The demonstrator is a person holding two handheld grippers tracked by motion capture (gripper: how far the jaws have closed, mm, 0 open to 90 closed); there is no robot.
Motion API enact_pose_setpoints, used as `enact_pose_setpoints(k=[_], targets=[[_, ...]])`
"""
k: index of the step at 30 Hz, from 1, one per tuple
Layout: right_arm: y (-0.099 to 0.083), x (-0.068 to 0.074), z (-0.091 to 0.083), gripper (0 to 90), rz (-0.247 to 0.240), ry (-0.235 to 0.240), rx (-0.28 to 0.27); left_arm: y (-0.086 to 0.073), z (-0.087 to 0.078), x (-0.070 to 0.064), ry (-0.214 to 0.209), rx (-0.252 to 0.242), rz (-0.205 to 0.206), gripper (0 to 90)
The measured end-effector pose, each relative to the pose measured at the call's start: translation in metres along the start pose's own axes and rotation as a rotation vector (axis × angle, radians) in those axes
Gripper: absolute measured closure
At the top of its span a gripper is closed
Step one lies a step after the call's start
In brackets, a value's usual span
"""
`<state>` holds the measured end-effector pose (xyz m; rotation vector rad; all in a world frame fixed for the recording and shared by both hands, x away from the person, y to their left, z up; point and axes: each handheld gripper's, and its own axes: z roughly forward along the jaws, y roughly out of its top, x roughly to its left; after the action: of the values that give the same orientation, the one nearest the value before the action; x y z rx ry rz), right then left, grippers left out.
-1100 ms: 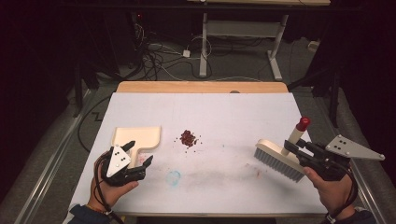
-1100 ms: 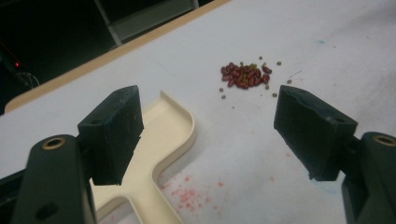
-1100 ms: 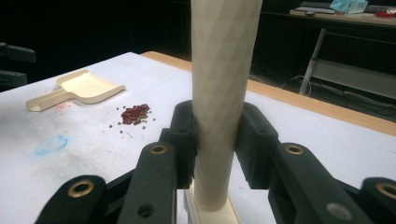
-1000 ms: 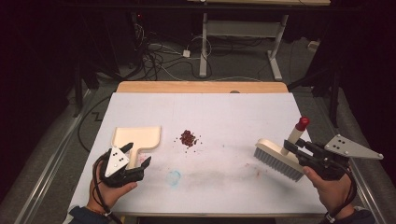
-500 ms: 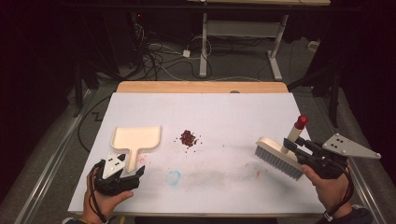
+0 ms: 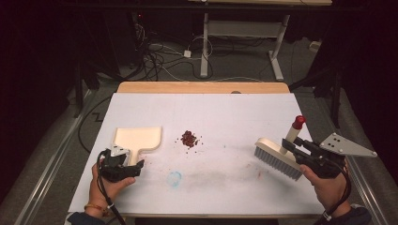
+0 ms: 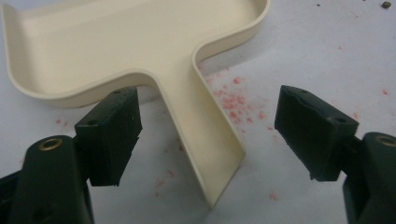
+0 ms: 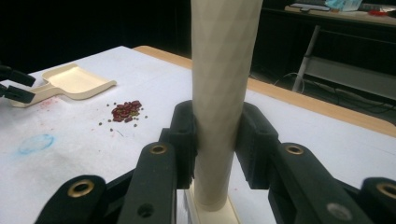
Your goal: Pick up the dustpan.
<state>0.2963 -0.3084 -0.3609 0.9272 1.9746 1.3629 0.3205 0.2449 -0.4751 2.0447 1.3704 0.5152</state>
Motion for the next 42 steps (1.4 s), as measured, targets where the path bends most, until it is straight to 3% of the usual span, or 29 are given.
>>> enact_pose_setpoints(k=[1,3,5,6,8,12,20,23,25,29,31,35,42], targets=[[0.0,0.0,0.0,71.1,0.0,0.0,0.0,0.0,0.0,0.0,0.0,0.0,0.0,22.1],[0.0,0.0,-0.001,71.0,0.001,-0.005,-0.004,0.001,-0.004,-0.003,-0.007,-0.048,0.027,21.2],[0.001,0.0,-0.002,71.1,0.001,-0.008,-0.005,0.003,-0.01,-0.008,-0.006,-0.091,0.068,20.8],[0.001,0.0,-0.002,71.1,-0.004,-0.01,-0.008,0.004,-0.014,-0.012,-0.004,-0.137,0.099,20.7],[0.001,0.0,-0.002,71.1,0.0,-0.012,-0.01,0.005,-0.016,-0.014,-0.011,-0.159,0.12,20.7],[0.002,0.0,0.0,71.1,0.007,-0.012,-0.009,0.004,-0.017,-0.015,-0.004,-0.167,0.145,20.7],[0.007,0.003,0.009,71.1,-0.002,-0.007,-0.01,0.002,-0.014,-0.011,0.011,-0.142,0.145,20.6],[0.01,0.003,0.012,71.1,0.0,-0.01,-0.011,0.001,-0.012,-0.01,0.031,-0.115,0.129,21.0],[0.012,0.005,0.016,71.1,-0.011,-0.007,-0.014,0.001,-0.009,-0.008,0.06,-0.083,0.094,21.1],[0.013,0.008,0.019,71.1,-0.02,-0.006,-0.009,0.0,-0.006,-0.006,0.072,-0.045,0.047,22.1],[0.013,0.008,0.018,71.1,-0.017,-0.007,-0.011,-0.001,0.002,-0.004,0.056,0.002,-0.014,23.0],[0.013,0.007,0.018,71.1,-0.015,-0.011,-0.012,-0.001,0.014,0.0,0.05,0.053,-0.054,27.4],[0.015,0.008,0.018,71.1,-0.019,-0.01,-0.015,0.009,0.025,0.009,0.023,0.069,-0.094,41.2]])
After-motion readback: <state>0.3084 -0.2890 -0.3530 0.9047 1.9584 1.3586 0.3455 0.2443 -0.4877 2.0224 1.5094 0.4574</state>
